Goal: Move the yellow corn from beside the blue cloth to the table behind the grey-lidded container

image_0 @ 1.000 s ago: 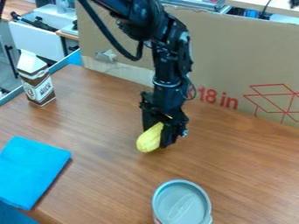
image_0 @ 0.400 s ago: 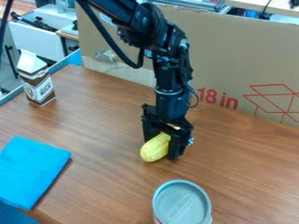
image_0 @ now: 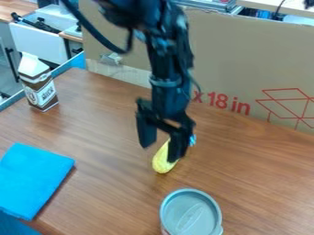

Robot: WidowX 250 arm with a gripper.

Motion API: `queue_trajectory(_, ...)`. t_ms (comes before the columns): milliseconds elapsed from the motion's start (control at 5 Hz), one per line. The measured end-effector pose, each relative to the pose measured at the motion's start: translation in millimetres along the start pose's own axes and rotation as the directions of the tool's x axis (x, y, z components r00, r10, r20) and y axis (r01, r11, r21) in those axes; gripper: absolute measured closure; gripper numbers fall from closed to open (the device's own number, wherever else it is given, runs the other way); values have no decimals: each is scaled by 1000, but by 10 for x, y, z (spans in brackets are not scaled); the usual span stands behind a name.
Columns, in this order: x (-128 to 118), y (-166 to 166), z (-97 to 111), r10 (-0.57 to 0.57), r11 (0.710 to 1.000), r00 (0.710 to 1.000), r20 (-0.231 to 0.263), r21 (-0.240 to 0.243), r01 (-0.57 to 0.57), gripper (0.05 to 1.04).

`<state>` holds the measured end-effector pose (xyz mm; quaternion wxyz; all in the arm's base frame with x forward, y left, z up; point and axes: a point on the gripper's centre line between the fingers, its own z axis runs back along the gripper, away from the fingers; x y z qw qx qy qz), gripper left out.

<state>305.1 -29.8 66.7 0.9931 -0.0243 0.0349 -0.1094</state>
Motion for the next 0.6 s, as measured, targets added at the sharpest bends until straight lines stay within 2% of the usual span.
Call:
queue_trajectory(200, -508, -63, 560, -15, 999, 989, 148, 40, 10, 83)
queue_trajectory(400, -882, -50, 920, -23, 995, 987, 158, 99, 7, 82)
queue_trajectory(600, -1187, -66, 920, 24, 995, 998, 66, 98, -31, 83)
